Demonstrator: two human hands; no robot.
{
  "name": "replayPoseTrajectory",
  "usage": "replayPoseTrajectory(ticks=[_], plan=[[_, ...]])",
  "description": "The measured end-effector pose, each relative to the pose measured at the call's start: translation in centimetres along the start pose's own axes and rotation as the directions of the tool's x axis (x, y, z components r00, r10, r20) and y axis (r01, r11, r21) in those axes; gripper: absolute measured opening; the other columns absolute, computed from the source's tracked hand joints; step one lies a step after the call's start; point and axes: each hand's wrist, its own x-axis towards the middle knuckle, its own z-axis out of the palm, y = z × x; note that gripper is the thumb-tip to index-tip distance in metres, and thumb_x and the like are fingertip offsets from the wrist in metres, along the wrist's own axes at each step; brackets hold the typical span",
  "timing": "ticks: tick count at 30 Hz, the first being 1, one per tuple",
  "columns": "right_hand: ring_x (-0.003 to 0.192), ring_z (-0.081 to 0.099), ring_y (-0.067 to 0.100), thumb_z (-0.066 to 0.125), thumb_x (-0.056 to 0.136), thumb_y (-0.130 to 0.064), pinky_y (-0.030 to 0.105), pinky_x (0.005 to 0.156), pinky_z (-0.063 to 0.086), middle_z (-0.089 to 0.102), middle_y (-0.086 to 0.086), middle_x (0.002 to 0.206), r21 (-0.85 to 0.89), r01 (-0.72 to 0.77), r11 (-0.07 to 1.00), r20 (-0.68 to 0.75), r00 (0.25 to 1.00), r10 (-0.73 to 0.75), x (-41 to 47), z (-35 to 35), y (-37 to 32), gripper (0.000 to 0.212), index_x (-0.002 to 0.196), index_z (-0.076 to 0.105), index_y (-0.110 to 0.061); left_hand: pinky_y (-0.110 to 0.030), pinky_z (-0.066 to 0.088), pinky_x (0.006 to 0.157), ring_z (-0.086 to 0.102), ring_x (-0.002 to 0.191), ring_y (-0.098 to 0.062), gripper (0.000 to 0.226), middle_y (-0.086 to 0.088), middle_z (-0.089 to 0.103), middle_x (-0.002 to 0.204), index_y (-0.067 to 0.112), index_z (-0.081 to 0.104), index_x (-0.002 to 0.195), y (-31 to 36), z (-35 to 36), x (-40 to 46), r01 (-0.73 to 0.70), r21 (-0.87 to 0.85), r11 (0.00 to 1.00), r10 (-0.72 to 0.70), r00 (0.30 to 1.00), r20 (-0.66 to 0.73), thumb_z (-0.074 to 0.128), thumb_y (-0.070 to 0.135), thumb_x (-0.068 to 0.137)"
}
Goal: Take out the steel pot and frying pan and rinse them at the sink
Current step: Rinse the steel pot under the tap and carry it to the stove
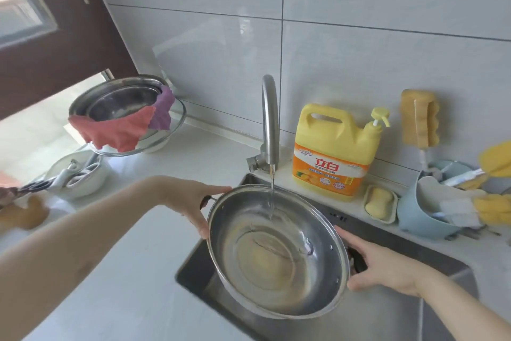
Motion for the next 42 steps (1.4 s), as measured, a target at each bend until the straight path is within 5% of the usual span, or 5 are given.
replayPoseTrajectory(ticks=[9, 15, 27, 34, 42], plan=[[0.133, 0.042, 0.026, 0.096, 0.052, -0.024, 0.045, 0.109, 0.039, 0.050, -0.005, 0.143, -0.011, 0.128, 0.992, -0.101, 0.987, -0.129, -1.8, 3.1, -4.3, 0.125, 0.144, 0.019, -0.059, -0.026, 0.046, 0.075, 0.048, 0.073, -0.012, 0.138, 0.002, 0.046, 0.082, 0.046, 0.011, 0.153, -0.1, -1.8, -4.5, -0.065, 0.080, 0.995, 0.079, 0.981, -0.176, 0.082, 0.070, 0.038], [0.120, 0.025, -0.030, 0.092, 0.058, -0.008, -0.007, 0.097, 0.017, 0.026, -0.046, 0.133, -0.185, 0.117, 0.976, -0.318, 0.932, -0.172, -5.0, 2.7, -6.2, 0.126, 0.140, 0.009, -0.055, -0.022, 0.039, 0.067, 0.040, 0.067, -0.008, 0.130, 0.008, 0.039, 0.077, 0.051, 0.010, 0.150, 0.6, -0.3, -4.4, -0.238, 0.035, 0.971, 0.233, 0.898, -0.374, 0.096, 0.040, 0.054], [0.132, 0.038, 0.002, 0.093, 0.034, -0.058, 0.016, 0.102, 0.039, 0.035, -0.019, 0.149, -0.512, -0.213, 0.832, -0.265, 0.961, 0.083, -9.6, -7.0, -10.8, 0.149, 0.151, 0.002, -0.046, -0.033, 0.027, 0.115, 0.038, 0.137, -0.011, 0.128, 0.016, 0.044, 0.146, 0.058, 0.005, 0.149, 3.6, 4.5, 1.2, -0.370, -0.238, 0.898, 0.298, 0.909, -0.291, 0.093, 0.035, 0.058], [0.123, 0.053, 0.013, 0.090, 0.067, -0.014, 0.037, 0.104, 0.046, 0.052, -0.010, 0.138, -0.099, -0.227, 0.969, 0.036, 0.972, 0.231, -8.0, -5.1, -7.7, 0.088, 0.116, 0.042, -0.069, -0.025, 0.046, 0.068, 0.051, 0.062, -0.003, 0.091, 0.019, 0.055, 0.066, 0.060, 0.025, 0.141, 3.2, 0.9, 0.1, -0.281, -0.182, 0.942, 0.289, 0.957, 0.014, 0.080, 0.019, 0.080], [0.125, 0.039, -0.012, 0.094, 0.052, -0.014, 0.006, 0.098, 0.032, 0.043, -0.035, 0.133, -0.092, 0.101, 0.991, -0.314, 0.941, -0.125, -1.9, 3.2, -3.0, 0.132, 0.145, 0.011, -0.058, -0.017, 0.040, 0.064, 0.046, 0.068, -0.010, 0.128, 0.005, 0.048, 0.081, 0.059, 0.004, 0.145, 0.3, -1.0, -1.7, -0.162, 0.100, 0.982, 0.184, 0.945, -0.271, 0.093, 0.047, 0.054]])
